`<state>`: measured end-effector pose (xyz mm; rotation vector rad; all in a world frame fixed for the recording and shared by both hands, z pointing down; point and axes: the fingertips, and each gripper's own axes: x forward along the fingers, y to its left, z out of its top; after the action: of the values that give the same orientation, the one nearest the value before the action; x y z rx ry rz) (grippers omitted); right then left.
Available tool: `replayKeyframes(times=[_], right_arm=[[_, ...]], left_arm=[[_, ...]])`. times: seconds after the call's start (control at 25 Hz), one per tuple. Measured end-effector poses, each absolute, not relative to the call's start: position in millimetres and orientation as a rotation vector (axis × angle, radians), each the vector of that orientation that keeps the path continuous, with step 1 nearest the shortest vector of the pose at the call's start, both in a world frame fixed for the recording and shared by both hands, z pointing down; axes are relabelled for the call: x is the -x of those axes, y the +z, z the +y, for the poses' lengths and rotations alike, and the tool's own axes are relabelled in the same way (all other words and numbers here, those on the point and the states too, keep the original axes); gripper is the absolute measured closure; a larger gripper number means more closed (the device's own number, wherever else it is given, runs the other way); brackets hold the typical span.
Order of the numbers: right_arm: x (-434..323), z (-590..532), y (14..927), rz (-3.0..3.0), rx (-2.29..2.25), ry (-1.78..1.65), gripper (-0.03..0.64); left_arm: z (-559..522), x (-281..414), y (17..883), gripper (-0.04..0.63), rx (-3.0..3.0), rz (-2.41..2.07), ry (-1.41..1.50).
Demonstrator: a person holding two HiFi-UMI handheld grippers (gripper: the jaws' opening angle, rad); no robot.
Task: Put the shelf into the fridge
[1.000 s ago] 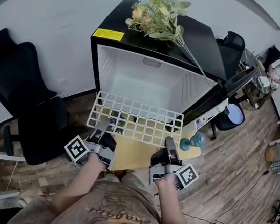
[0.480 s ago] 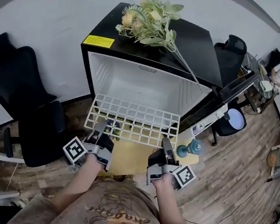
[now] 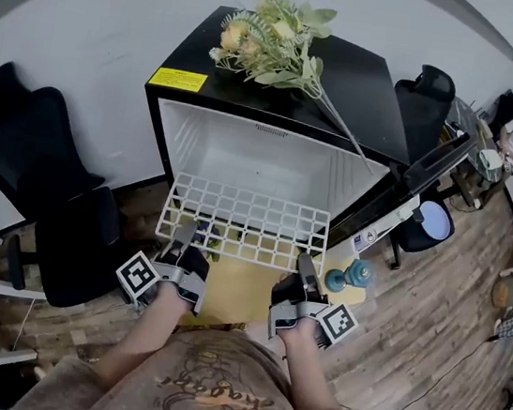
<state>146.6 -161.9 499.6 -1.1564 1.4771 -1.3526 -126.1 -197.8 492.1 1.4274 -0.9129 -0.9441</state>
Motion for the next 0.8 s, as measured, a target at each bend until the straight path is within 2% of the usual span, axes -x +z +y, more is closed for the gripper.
replayKeyframes(times=[0.8], right_arm=[[-145.0,-161.5,502.7,1.471,1.128,-1.35,0.591]], left_arm=[[-197.3,126.6,493.2,0.545,-1.416,-0.914,-0.961]])
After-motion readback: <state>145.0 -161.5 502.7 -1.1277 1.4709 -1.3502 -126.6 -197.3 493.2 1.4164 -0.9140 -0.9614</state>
